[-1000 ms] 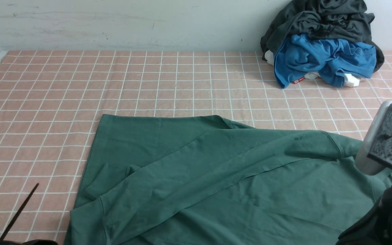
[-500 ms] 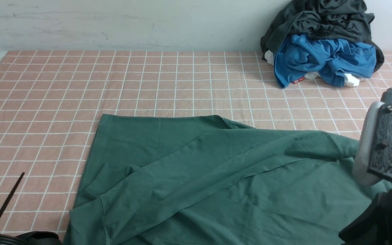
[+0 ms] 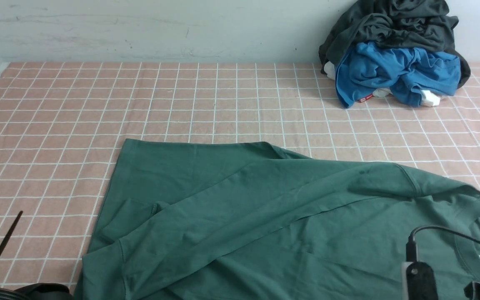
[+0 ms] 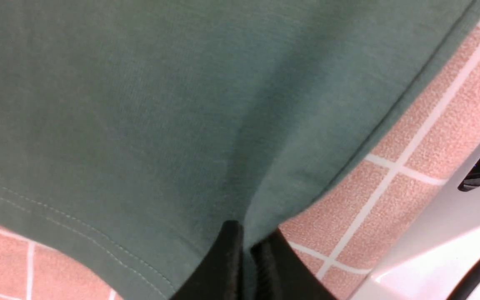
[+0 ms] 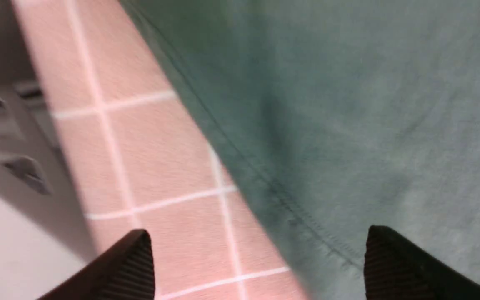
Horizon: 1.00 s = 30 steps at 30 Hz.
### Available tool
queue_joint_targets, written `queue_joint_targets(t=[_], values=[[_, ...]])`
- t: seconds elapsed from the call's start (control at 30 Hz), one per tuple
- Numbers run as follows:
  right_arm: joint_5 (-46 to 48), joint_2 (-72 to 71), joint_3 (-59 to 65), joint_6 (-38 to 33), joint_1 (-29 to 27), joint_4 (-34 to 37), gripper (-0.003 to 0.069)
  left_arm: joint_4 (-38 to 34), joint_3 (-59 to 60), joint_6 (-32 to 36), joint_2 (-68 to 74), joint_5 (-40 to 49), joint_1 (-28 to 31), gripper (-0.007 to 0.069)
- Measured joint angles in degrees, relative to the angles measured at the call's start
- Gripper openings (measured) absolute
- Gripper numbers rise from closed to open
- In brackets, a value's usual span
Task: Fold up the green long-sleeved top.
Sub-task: Use both arms simultaneously to clamp the lower edge of the clothing fabric
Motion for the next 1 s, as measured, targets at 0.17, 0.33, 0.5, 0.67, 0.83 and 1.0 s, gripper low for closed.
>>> queue_joint_targets(t=[0.17, 0.33, 0.5, 0.67, 0.83, 1.0], values=[[-6.5, 4.7, 2.1, -0.3, 0.0, -6.7, 0.0605, 0.0, 0.0, 0.0, 0.0, -0.1, 0.0, 0.0008], [-8.7, 8.6, 3.2, -0.4, 0.0, -10.9, 0.056, 0.0, 0.0, 0.0, 0.0, -0.1, 0.0, 0.0008], [-10.7, 10.6, 4.4, -0.4, 0.0, -14.0, 0.0496, 0.0, 0.0, 0.0, 0.0, -0.1, 0.0, 0.0008], [-14.0, 10.6, 4.4, -0.4, 0.0, -16.9, 0.0426, 0.0, 0.0, 0.0, 0.0, -0.1, 0.0, 0.0008], [-14.5, 10.6, 4.7, -0.4, 0.0, -16.8, 0.0285, 0.0, 0.0, 0.0, 0.0, -0.3, 0.0, 0.0008], [-11.3, 10.6, 4.8, -0.5, 0.0, -16.5, 0.0076, 0.3, 0.0, -1.3, 0.0, -0.2, 0.0, 0.0008]])
